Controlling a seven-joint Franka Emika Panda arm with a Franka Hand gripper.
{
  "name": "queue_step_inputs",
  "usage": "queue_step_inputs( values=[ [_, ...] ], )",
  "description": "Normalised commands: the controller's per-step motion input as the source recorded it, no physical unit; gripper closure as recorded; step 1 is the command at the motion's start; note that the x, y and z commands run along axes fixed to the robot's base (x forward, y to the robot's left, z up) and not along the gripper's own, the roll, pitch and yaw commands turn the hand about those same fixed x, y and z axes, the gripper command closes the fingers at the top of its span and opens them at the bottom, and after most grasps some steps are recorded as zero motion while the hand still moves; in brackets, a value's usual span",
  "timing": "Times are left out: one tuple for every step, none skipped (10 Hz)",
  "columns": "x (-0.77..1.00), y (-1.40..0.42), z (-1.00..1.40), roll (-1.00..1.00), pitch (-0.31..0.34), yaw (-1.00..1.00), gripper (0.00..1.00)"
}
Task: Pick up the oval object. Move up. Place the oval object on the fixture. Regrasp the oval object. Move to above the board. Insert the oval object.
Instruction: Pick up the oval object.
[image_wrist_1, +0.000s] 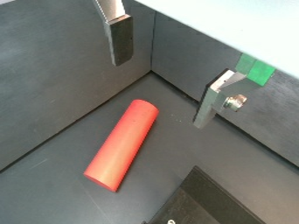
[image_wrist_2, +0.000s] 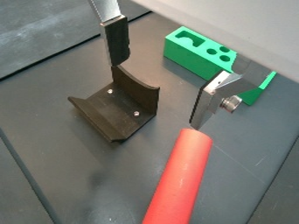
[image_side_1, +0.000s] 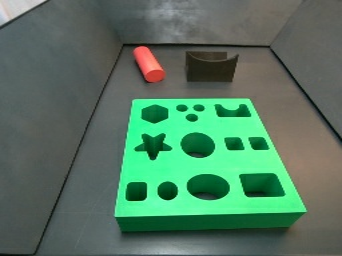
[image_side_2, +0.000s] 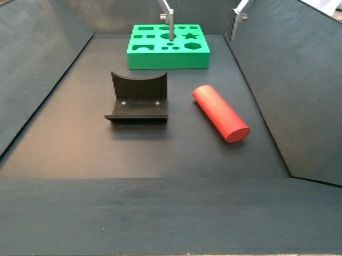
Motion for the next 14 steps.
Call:
queue_step_inputs(
  values=[
    [0.0,-0.07,-0.11,-0.03,-0.05,0.0,0.0],
    [-0.36,-0.19,-0.57,0.0,-0.176,0.15,0.0],
    [-0.19,-0.15,-0.75,0.0,-0.147,0.26,0.0],
    [-0.13,-0.08,-0.73,0.0,-0.143,0.28,0.0],
    [-0.07,-0.01,-0.63,-0.09,-0.129,0.32,0.0],
    [0.0,-0.01,-0.65,-0.14,-0.131,0.35,0.0],
    [0.0,-0.02,-0.64,-0.13,-0.13,0.33,0.0],
    [0.0,-0.03,-0.66,-0.1,-0.133,0.33,0.0],
    [0.0,-0.03,-0.66,-0.07,-0.133,0.31,0.0],
    [-0.01,-0.02,-0.68,-0.04,-0.14,0.3,0.0],
    [-0.03,-0.02,-0.63,-0.04,-0.14,0.27,0.0],
    [-0.09,0.0,-0.61,-0.02,-0.139,0.23,0.0],
    [-0.12,0.0,-0.59,0.0,-0.124,0.23,0.0],
    [-0.23,0.0,-0.48,0.0,-0.107,0.2,0.0]
  ],
)
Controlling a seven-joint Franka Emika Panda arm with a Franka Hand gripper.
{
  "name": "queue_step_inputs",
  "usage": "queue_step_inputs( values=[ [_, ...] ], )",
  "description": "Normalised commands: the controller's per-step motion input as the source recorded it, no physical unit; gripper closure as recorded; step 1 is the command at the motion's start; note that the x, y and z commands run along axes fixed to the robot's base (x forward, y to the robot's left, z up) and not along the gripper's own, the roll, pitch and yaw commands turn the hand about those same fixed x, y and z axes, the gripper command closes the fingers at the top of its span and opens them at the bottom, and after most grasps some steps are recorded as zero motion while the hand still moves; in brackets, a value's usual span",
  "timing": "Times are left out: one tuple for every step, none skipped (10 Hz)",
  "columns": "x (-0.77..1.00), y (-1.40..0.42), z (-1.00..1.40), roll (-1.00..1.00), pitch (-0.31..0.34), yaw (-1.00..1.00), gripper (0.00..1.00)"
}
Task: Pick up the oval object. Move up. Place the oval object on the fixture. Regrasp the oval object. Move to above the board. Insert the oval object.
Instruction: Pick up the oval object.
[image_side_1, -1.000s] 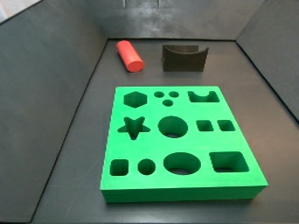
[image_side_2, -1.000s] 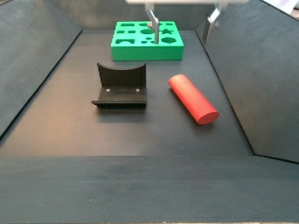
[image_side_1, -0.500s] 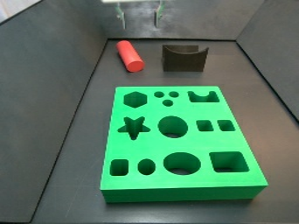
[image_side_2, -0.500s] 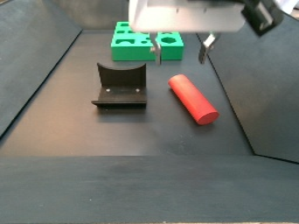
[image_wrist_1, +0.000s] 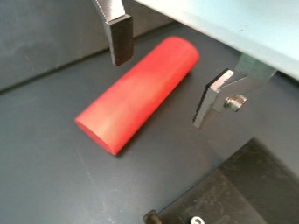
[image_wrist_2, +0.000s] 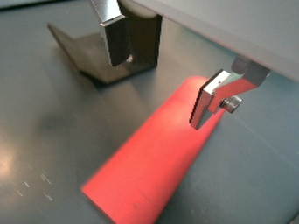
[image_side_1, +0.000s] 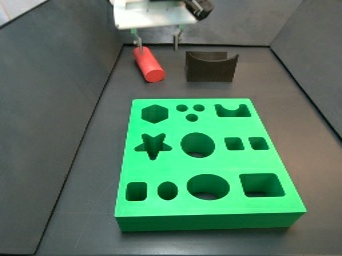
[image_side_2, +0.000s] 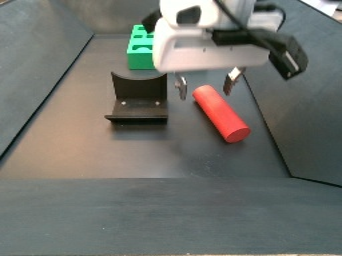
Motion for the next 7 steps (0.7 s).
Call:
queue_step_inputs(
  values=[
    [-0.2,0.01,-0.34,0.0,-0.056,0.13,0.0],
    [-0.07,0.03,-0.21,0.0,-0.011,0.1,0.0],
    [0.0,0.0,-0.15,0.05,0.0,0.07,0.0],
    [-0.09,0.0,-0.25,0.05,0.0,0.08,0.0],
    [-0.15,0.0,-0.37,0.04,-0.026,0.06,0.0],
    [0.0,0.0,-0.15,0.0,0.0,0.04,0.0],
    [-0.05,0.0,-0.23,0.0,-0.039,0.05,0.0]
  ],
)
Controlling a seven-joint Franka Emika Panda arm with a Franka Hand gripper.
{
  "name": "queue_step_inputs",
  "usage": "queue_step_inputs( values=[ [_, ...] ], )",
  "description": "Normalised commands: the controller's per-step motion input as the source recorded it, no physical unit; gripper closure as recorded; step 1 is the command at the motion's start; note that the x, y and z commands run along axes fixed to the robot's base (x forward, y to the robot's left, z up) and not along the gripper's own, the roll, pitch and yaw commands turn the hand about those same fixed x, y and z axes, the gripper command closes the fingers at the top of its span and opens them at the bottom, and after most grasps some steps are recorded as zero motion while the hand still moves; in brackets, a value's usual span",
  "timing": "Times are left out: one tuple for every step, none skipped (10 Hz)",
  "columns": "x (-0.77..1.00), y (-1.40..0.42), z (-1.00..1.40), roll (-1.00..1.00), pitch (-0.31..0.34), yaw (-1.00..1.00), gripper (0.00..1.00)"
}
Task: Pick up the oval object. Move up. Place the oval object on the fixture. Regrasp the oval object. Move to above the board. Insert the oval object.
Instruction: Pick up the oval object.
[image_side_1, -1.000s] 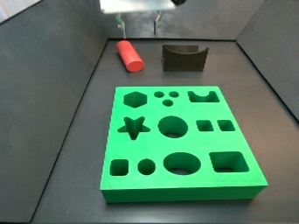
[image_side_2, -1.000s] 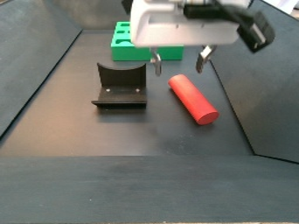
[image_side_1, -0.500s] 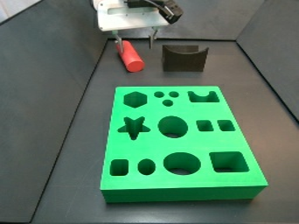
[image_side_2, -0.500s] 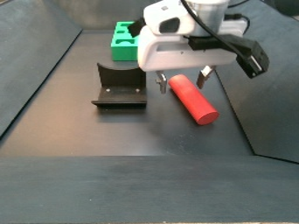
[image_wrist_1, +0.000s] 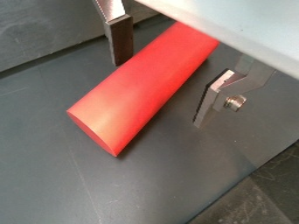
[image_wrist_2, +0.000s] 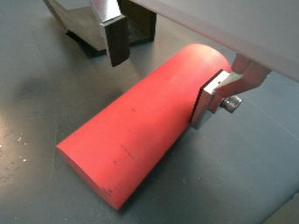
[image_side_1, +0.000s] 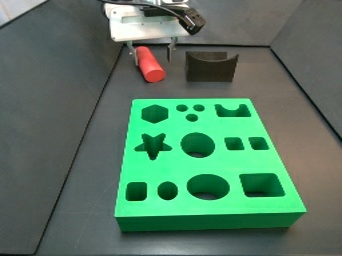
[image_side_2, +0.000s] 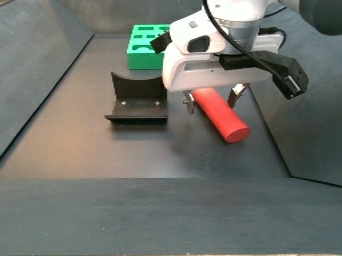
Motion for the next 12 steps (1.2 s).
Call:
queue_step_inputs(
  values=[
    [-0.04,0.0,-0.31,0.0,-0.057,0.09,0.0],
    [0.0,0.0,0.0,0.0,0.0,0.04,0.0],
    [0.0,0.0,0.0,0.0,0.0,0.01,0.0],
    [0.0,0.0,-0.05,0.0,-0.01,0.04,0.0],
    [-0.19,0.0,-0.4,0.07,-0.107,0.11,0.0],
    [-0.08,0.0,-0.35,0.0,-0.087,0.09,0.0],
    [-0.04,0.0,-0.05,-0.02,-0.03,0.04,0.0],
    [0.0,0.0,0.0,0.0,0.0,0.0,0.0],
    [0.0,0.0,0.0,0.0,0.0,0.0,1.0],
    [0.0,0.0,0.0,0.0,0.0,0.0,1.0],
    [0.0,0.0,0.0,0.0,0.0,0.0,1.0],
    [0.0,0.0,0.0,0.0,0.0,0.0,1.0]
  ],
)
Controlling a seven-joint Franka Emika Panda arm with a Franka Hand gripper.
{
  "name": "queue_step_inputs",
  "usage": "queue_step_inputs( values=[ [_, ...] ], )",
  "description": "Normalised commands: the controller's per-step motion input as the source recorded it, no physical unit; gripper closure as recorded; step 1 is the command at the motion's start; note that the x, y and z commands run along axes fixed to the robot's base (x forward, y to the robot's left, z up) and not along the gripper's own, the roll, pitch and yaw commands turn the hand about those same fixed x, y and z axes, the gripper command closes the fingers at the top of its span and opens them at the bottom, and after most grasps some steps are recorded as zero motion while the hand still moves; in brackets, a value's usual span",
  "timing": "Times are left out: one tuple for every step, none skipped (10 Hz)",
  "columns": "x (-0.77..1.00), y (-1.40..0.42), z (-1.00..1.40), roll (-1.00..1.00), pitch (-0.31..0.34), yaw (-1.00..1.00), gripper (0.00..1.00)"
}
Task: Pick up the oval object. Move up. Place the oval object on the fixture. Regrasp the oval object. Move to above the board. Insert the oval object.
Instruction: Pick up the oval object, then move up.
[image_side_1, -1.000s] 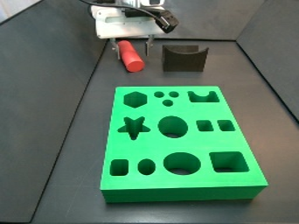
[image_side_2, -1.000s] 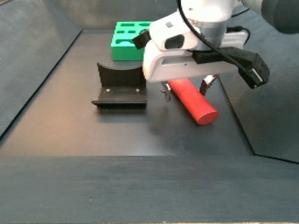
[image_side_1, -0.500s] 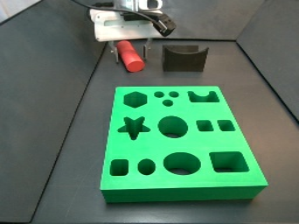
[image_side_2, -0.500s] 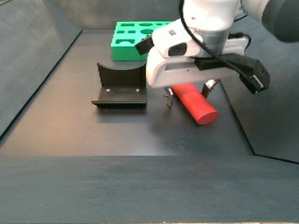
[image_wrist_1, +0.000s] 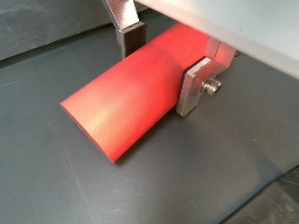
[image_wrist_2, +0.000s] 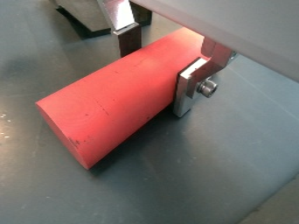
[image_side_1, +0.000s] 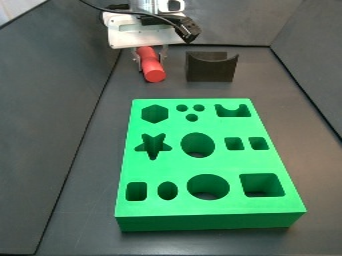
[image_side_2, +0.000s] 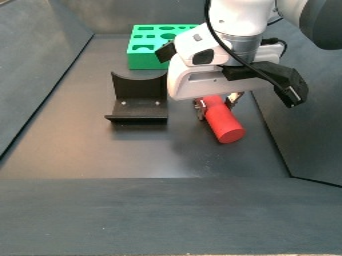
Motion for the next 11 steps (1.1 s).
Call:
queue_step_inputs(
  values=[
    [0.0,0.0,0.0,0.0,0.0,0.0,1.0],
    [0.0,0.0,0.0,0.0,0.0,0.0,1.0],
    [0.0,0.0,0.0,0.0,0.0,0.0,1.0],
    [0.0,0.0,0.0,0.0,0.0,0.0,1.0],
    [0.0,0.0,0.0,0.0,0.0,0.0,1.0],
    [0.0,0.0,0.0,0.0,0.0,0.0,1.0],
    [0.0,0.0,0.0,0.0,0.0,0.0,1.0],
    [0.0,0.0,0.83,0.0,0.0,0.0,1.0],
    [-0.06,0.04,0.8,0.01,0.015,-0.03,1.0],
    [-0.08,0.03,0.69,0.0,0.004,-0.03,1.0],
    [-0.06,0.01,0.52,-0.03,-0.005,-0.02,1.0]
  ],
)
